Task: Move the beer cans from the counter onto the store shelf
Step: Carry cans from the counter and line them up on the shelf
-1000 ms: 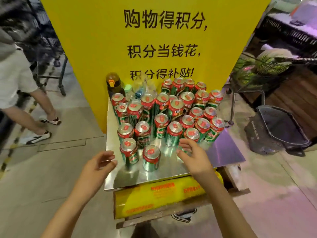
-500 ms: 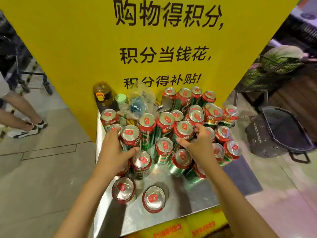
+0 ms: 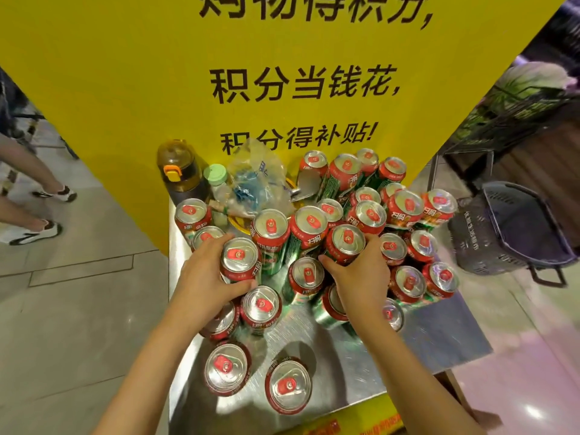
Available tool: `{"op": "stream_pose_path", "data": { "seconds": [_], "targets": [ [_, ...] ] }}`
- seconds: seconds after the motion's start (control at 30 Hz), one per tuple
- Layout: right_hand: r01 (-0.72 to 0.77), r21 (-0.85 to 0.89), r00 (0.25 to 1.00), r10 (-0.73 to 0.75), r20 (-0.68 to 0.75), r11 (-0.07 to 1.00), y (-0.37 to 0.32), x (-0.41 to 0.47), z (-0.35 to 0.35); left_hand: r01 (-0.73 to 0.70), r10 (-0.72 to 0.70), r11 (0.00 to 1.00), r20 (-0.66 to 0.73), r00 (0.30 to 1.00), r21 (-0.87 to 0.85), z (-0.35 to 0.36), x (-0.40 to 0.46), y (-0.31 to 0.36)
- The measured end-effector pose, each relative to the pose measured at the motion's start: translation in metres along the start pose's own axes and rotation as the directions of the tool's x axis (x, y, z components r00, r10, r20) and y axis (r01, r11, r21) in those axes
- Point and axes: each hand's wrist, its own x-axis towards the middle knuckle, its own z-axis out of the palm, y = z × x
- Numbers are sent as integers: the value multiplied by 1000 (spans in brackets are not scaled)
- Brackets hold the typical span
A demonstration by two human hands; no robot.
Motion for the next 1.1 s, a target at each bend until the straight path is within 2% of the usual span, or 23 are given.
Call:
{"op": "stream_pose_path", "data": {
  "seconds": [0.27, 0.5, 0.73, 0.83, 1.0, 1.1],
  "targets": [
    [57, 154, 995, -68, 69, 986, -4, -4, -17, -4, 2, 1000, -119, 993, -16, 3, -5, 7],
    [140, 244, 984, -162, 73, 960, -23, 1, -47, -30, 22, 999, -202, 979, -37, -12, -3, 29],
    [190, 424, 979, -203, -15, 885, -47, 3, -85, -48, 24, 995, -263, 964, -86, -32, -8, 65],
    [212, 541, 974, -218, -53, 814, -58, 0, -105, -80, 31, 985, -303, 952, -151, -41, -15, 82],
    [255, 689, 963, -246, -113, 679, -67, -15, -139, -101, -27, 926, -330, 944, -364, -55, -40, 117],
    [255, 706, 953, -294, -69, 660, -69, -30, -160, -150, -16, 883, -348, 937, -445, -58, -63, 140]
  ]
}}
